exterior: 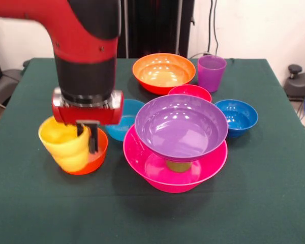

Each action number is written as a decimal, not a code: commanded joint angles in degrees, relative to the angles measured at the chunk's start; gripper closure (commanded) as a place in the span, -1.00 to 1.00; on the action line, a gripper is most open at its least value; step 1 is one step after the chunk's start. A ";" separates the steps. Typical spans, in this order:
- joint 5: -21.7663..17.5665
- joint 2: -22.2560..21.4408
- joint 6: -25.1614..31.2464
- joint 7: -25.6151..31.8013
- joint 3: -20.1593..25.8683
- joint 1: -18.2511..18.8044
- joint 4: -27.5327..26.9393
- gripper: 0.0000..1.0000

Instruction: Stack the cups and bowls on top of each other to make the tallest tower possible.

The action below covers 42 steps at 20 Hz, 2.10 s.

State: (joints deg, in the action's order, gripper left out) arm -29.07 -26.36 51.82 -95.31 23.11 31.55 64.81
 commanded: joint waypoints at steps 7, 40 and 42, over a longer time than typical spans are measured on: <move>4.15 -11.18 8.52 -3.90 -4.65 -3.14 13.63 1.00; 16.42 -13.98 -7.08 -23.86 -13.16 -15.43 29.01 1.00; 16.63 -13.47 -7.54 -24.90 -13.72 -16.44 28.40 1.00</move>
State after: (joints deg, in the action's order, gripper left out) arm -13.63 -42.42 48.84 -108.38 10.77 17.93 89.89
